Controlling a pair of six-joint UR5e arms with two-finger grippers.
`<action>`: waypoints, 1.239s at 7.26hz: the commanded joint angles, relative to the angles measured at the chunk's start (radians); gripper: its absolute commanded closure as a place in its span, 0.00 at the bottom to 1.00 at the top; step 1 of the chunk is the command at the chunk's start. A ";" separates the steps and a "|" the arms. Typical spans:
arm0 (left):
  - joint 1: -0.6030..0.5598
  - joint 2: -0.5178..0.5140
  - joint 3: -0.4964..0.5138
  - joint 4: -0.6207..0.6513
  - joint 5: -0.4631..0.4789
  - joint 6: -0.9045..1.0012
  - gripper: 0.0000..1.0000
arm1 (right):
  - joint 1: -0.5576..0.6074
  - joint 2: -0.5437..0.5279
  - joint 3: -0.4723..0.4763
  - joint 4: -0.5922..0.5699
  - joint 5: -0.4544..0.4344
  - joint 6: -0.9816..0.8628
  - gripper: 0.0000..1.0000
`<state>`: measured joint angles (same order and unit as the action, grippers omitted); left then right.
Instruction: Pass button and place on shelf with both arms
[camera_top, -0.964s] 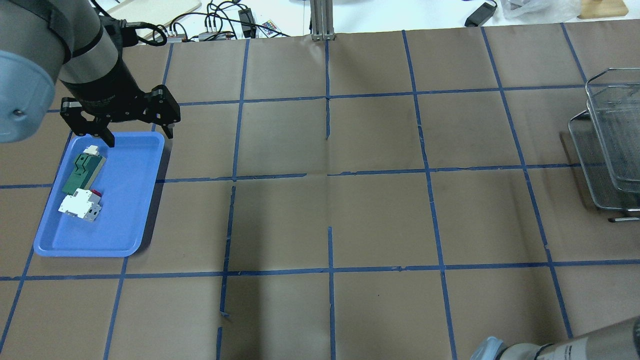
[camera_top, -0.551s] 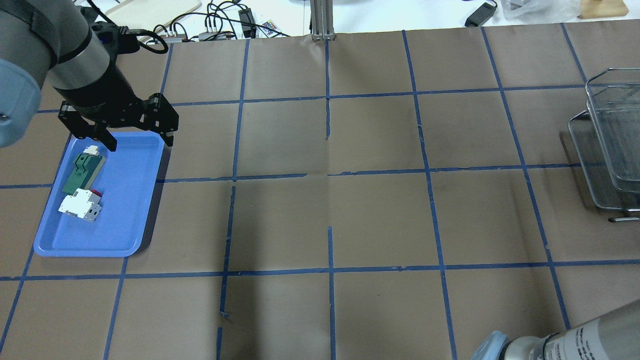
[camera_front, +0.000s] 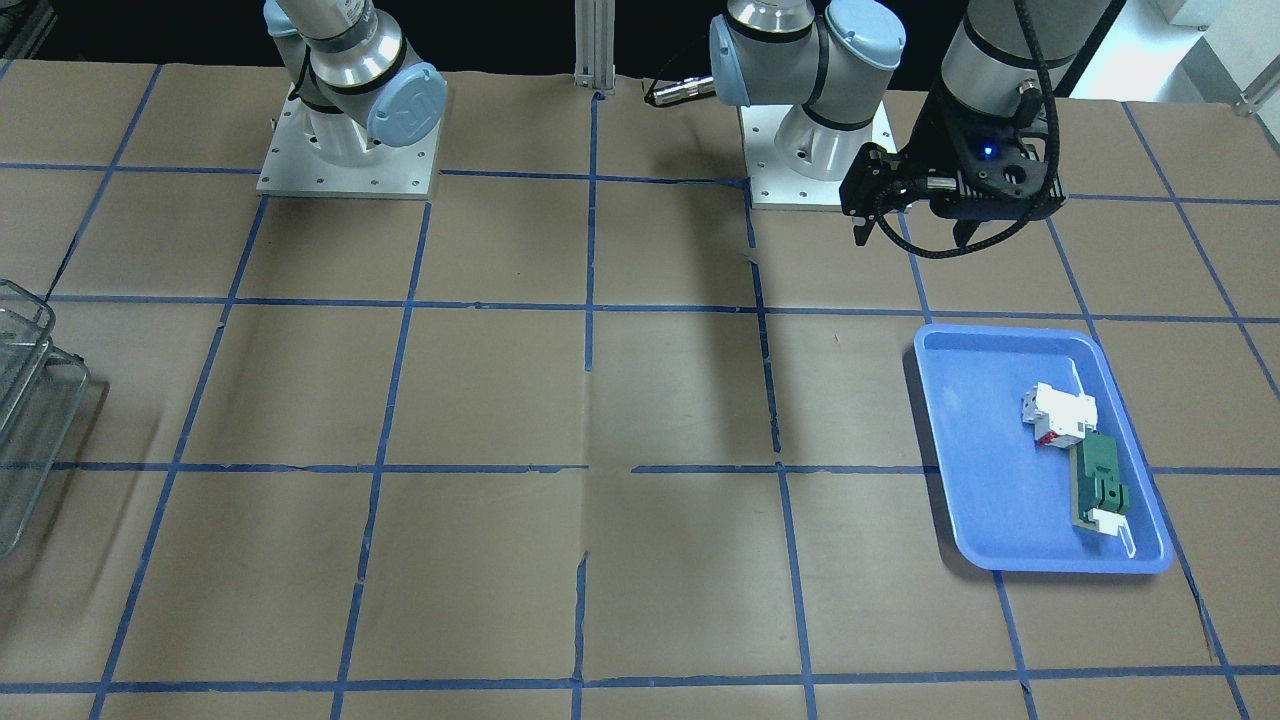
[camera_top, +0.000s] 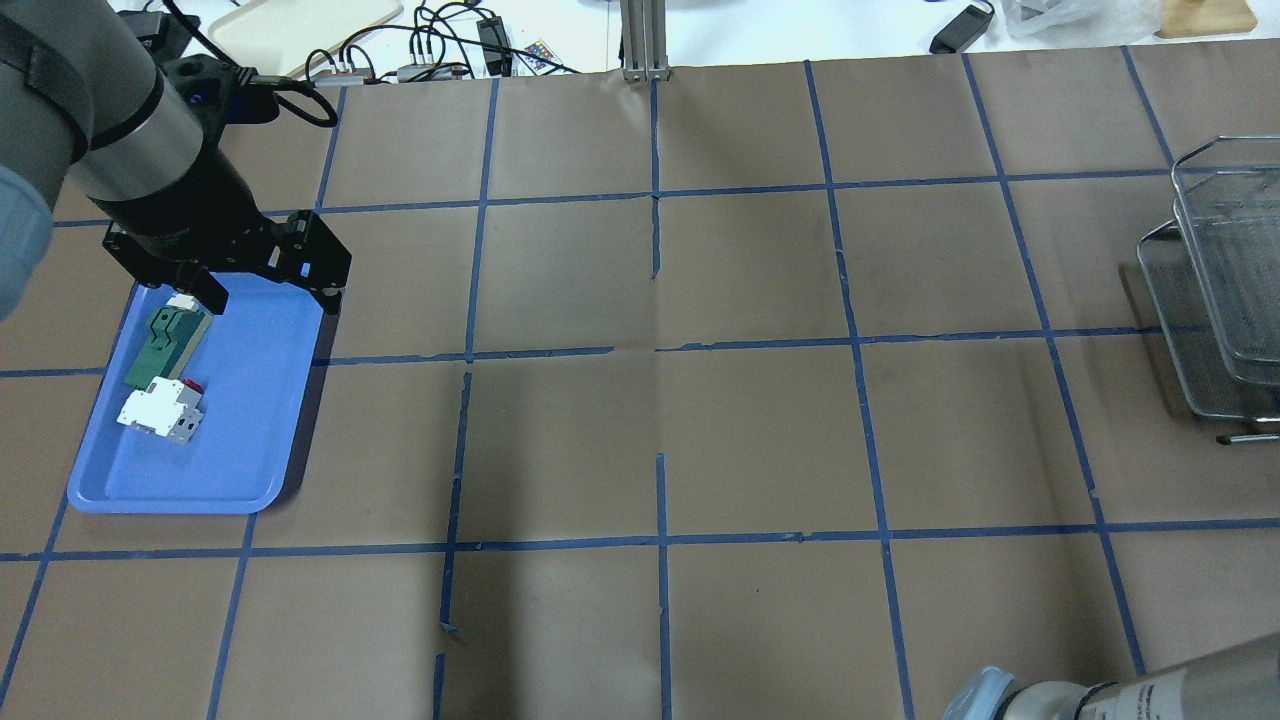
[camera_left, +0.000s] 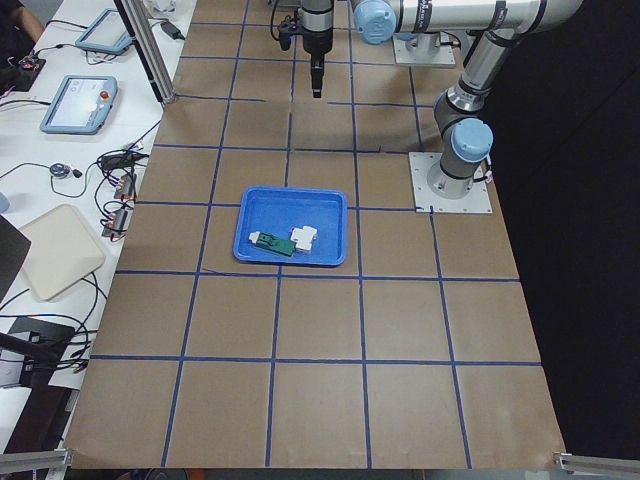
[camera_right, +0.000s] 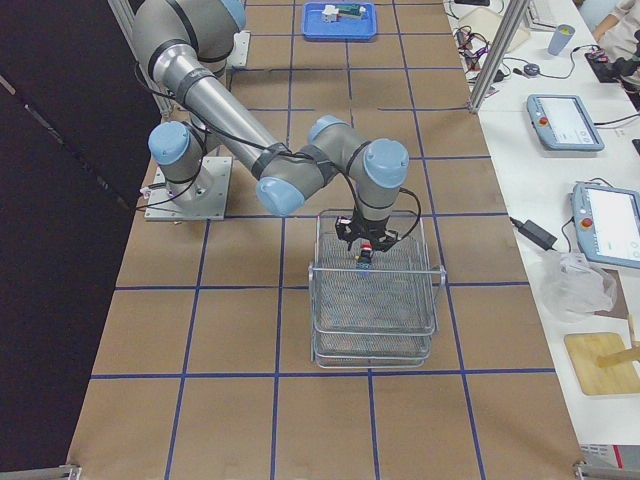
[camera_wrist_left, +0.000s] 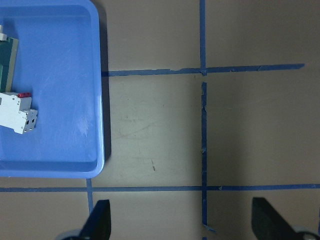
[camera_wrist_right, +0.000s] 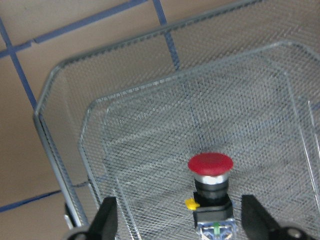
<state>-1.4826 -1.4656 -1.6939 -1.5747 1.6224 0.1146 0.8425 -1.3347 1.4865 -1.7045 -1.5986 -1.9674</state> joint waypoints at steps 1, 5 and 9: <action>0.004 0.004 -0.001 -0.011 -0.002 0.004 0.00 | 0.173 -0.121 0.001 0.144 0.019 0.301 0.00; 0.008 -0.004 -0.001 -0.010 0.002 0.007 0.00 | 0.678 -0.142 0.001 0.151 0.020 1.120 0.00; 0.002 0.004 -0.001 -0.010 -0.002 0.007 0.00 | 0.756 -0.150 -0.031 0.157 -0.033 1.879 0.00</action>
<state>-1.4775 -1.4634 -1.6951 -1.5847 1.6215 0.1212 1.6132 -1.4844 1.4664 -1.5628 -1.6122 -0.2745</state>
